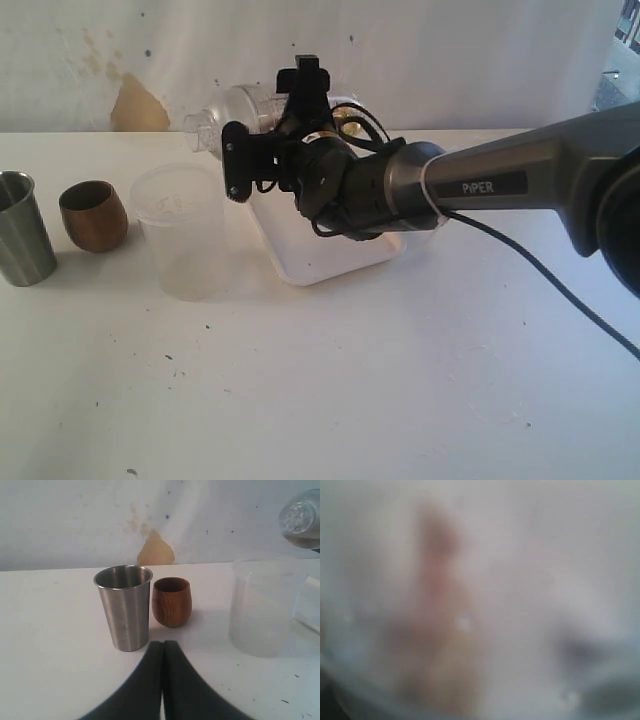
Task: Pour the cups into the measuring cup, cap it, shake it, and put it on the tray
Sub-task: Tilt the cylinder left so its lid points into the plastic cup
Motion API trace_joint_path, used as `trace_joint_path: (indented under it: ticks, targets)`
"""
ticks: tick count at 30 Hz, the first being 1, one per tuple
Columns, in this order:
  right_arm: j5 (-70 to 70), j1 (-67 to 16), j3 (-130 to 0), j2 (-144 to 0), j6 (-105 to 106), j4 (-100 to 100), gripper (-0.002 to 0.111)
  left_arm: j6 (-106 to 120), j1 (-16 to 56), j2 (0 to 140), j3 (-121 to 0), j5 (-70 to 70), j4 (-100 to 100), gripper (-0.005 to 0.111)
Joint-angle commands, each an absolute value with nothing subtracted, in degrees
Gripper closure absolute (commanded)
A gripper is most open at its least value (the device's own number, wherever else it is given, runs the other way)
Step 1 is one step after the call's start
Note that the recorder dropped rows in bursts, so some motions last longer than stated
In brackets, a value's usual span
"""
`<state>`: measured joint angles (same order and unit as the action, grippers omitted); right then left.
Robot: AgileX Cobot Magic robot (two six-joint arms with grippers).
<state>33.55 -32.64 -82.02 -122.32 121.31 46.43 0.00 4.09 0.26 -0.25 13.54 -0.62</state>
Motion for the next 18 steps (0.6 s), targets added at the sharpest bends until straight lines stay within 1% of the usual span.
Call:
trace_joint_path:
  ticks: [1,9,18]
  targets:
    - [40.3,-32.5,-82.7,-122.6,122.3,44.0,0.108,0.0,4.1,0.0,0.0,13.4,-0.7,0.107]
    - [42.1,-32.5,-82.7,-123.2,122.3,36.4,0.108,0.0,4.1,0.0,0.0,13.4,-0.7,0.107]
    - [45.4,-32.2,-82.8,-124.7,122.3,36.0,0.108,0.0,4.1,0.0,0.0,13.4,-0.7,0.107]
